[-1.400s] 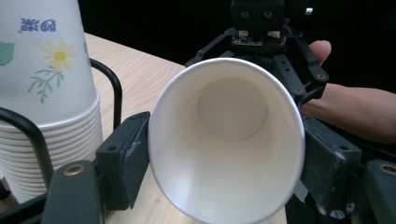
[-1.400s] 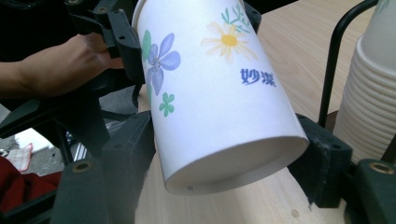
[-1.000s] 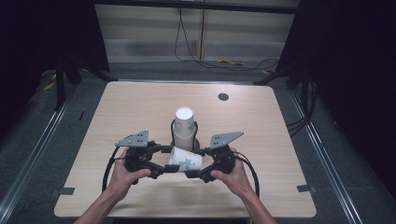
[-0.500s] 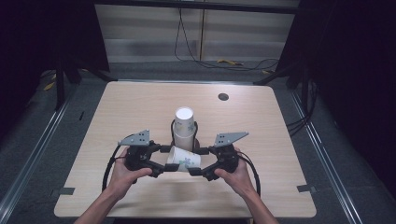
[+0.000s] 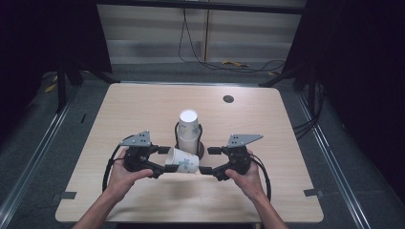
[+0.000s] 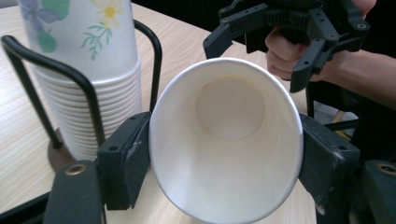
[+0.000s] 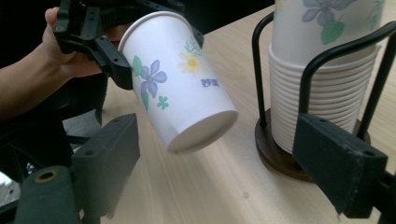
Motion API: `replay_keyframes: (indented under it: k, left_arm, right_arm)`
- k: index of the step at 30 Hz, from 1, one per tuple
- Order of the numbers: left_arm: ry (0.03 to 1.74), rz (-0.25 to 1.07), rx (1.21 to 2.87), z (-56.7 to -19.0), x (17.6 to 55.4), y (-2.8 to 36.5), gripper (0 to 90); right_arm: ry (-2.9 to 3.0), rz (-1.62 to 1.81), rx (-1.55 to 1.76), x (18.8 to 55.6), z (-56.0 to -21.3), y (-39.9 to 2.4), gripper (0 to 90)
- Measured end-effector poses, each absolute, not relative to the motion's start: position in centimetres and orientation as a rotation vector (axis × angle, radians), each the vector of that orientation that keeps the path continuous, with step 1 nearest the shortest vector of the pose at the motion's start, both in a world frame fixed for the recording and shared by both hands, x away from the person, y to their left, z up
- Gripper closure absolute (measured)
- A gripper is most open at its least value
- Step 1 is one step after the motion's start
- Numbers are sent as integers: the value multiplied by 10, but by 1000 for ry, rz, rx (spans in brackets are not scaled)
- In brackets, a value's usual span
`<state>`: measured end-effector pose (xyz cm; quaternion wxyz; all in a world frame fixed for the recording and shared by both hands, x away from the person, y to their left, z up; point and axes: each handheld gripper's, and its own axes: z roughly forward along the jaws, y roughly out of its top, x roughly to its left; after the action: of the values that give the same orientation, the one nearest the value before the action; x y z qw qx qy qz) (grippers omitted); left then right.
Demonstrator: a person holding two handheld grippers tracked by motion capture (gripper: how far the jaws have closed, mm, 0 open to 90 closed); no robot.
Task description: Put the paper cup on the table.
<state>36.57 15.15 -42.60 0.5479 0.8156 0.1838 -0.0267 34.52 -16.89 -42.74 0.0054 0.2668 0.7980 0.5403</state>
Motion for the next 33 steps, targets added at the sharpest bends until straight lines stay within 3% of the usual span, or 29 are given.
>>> replay_keyframes:
  k: [33]
  left_arm:
    - [641, 96, 2048, -412, 378, 202, 265]
  right_arm:
    - [2379, 1651, 944, 339, -424, -190, 155]
